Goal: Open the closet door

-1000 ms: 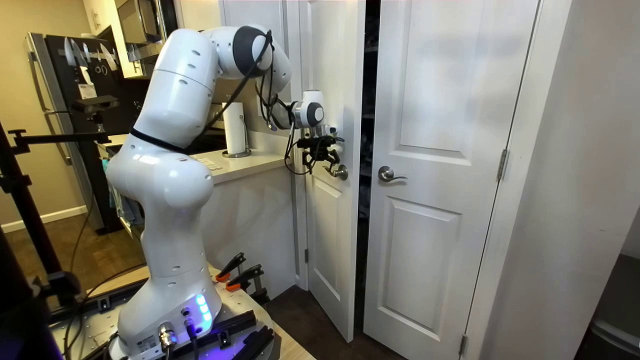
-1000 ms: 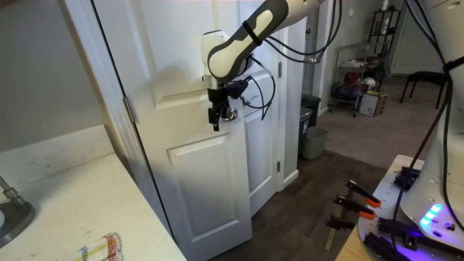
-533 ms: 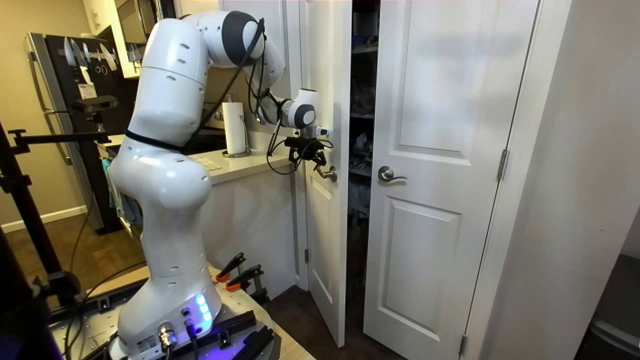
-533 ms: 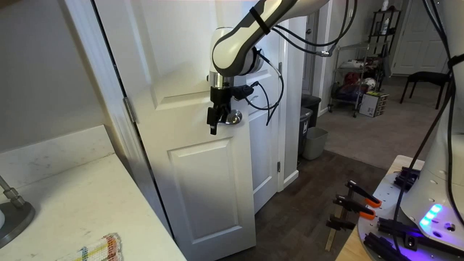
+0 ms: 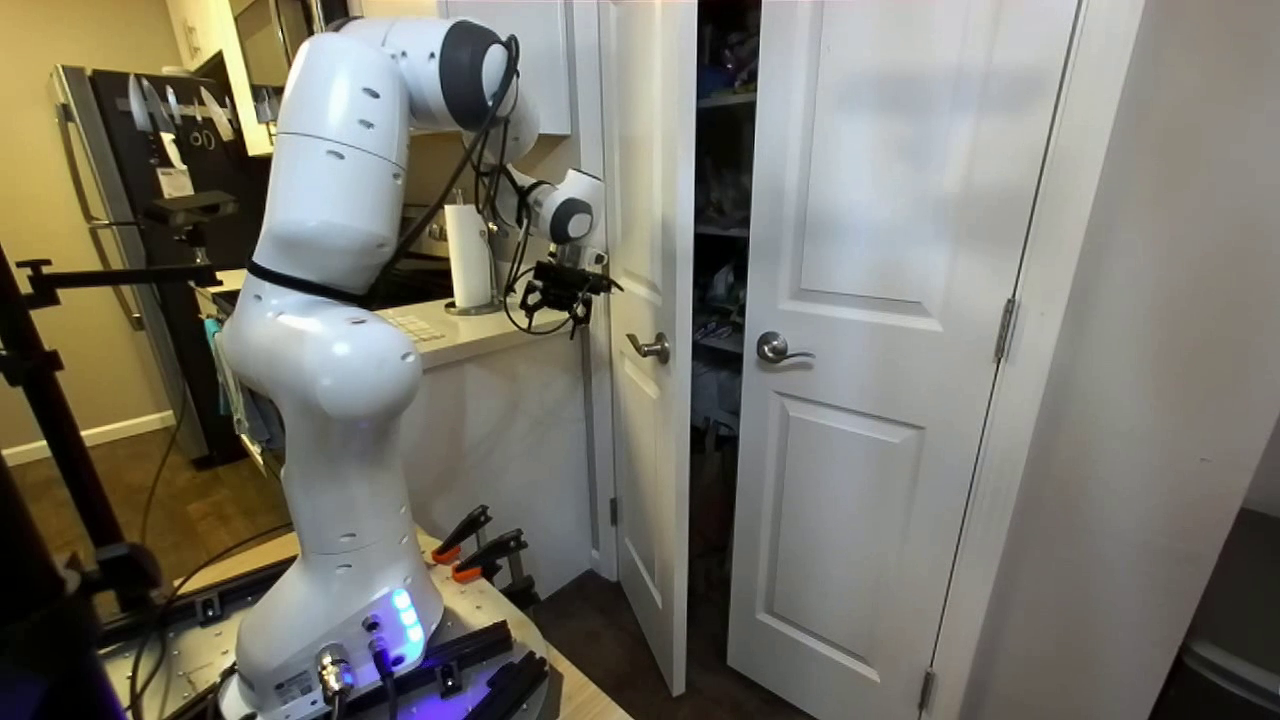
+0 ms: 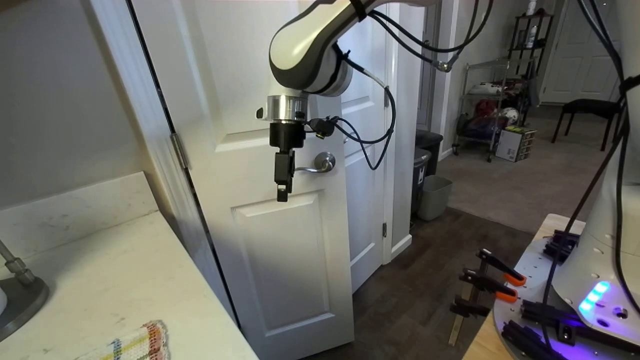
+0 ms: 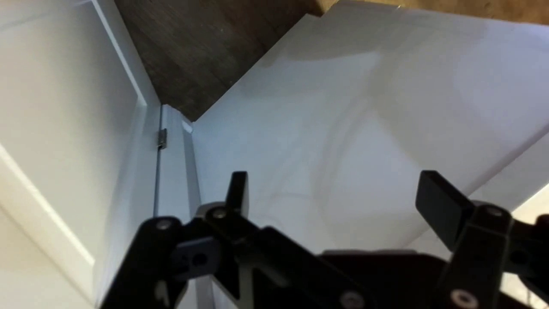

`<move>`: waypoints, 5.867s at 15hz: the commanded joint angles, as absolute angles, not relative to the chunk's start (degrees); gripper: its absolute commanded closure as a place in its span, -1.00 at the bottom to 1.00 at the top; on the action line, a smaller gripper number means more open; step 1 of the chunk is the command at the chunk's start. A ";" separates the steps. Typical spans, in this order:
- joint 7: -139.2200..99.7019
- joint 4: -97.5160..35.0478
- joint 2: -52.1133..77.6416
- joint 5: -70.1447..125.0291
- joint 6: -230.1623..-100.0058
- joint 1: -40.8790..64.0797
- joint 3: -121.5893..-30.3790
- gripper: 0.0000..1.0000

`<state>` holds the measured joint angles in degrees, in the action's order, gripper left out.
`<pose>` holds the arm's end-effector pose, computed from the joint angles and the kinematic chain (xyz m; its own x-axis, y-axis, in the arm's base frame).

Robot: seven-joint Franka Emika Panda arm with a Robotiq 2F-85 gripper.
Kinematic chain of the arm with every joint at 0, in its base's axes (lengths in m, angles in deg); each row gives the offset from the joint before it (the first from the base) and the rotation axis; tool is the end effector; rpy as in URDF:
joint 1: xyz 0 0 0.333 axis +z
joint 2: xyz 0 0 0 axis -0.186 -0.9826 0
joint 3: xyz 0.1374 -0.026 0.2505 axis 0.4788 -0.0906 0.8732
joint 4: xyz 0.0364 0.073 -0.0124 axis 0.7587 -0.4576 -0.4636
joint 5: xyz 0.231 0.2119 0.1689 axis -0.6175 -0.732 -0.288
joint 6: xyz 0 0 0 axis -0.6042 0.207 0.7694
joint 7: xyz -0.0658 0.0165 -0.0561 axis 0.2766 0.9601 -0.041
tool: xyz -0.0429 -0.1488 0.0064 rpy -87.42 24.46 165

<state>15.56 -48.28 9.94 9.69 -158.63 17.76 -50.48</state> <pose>0.5065 0.2899 0.2851 0.6651 0.7332 0.1416 0.7365 -0.6129 -0.2860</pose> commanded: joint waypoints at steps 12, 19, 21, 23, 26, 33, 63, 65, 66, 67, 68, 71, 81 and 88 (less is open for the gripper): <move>23.40 -54.75 19.10 0.57 -150.56 14.60 -55.52 -1.00; 34.05 -60.37 26.80 -4.35 -139.42 15.21 -57.70 -1.00; 33.60 -61.93 29.15 -4.47 -137.91 15.43 -59.11 -1.00; 33.16 -63.73 31.51 -4.50 -137.26 15.38 -60.80 -1.00; 33.41 -66.59 34.65 -4.64 -136.99 15.01 -63.92 -1.00; 29.75 -72.48 38.65 -3.79 -140.50 13.15 -71.62 -1.00; -25.71 -60.64 24.05 46.32 -171.19 12.70 -73.89 -1.00; -33.26 -60.61 24.38 52.00 -171.11 13.22 -74.04 -1.00; -36.56 -60.55 24.42 54.21 -170.98 13.39 -74.04 -1.00; -39.04 -60.42 24.39 55.62 -170.81 13.51 -73.99 -1.00; -41.29 -60.27 24.32 56.84 -170.64 13.63 -73.95 -1.00; -46.96 -60.13 24.20 58.81 -171.39 13.65 -74.03 -1.00; -66.71 -59.90 22.49 63.93 -174.38 11.95 -75.50 -1.00; -68.88 -58.01 15.78 58.48 -189.41 10.41 -78.50 -1.00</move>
